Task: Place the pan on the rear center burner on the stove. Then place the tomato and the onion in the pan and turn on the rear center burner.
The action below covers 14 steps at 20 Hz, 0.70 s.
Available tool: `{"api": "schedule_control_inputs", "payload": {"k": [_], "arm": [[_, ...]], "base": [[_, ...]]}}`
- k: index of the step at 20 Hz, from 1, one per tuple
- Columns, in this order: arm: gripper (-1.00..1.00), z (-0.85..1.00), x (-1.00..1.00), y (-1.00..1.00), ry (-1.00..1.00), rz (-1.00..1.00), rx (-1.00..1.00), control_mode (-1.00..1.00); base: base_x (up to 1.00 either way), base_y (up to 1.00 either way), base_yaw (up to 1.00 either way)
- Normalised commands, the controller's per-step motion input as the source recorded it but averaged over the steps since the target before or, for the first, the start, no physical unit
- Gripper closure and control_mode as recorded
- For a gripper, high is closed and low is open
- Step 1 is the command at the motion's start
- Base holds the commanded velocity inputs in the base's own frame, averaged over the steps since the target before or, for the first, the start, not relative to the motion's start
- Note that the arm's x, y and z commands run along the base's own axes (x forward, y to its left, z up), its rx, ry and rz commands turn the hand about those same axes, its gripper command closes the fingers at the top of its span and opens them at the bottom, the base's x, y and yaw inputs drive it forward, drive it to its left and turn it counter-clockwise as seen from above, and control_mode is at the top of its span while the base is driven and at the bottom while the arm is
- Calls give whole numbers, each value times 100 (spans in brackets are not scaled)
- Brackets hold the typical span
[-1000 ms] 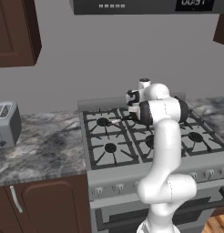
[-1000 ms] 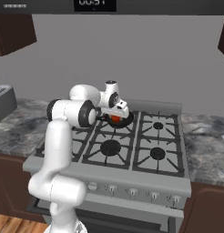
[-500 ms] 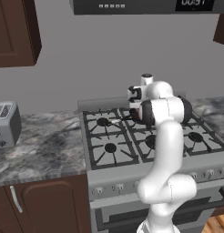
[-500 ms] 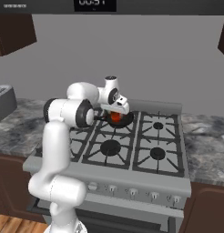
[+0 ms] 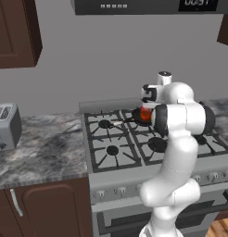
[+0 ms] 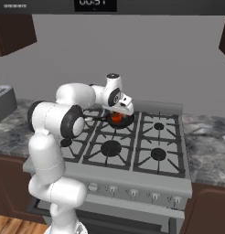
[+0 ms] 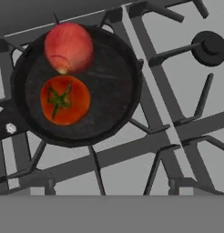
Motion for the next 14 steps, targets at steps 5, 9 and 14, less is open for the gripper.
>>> {"api": "schedule_control_inputs", "payload": {"k": [5,9,14], "arm": [[-100,27,-99,-25,-22,1,0,-100],[-100,54,-93,-35,-32,6,5,-100],[-100,28,-90,-40,-29,11,11,-100]], "base": [[0,0,0],[0,0,0],[0,0,0]]}}
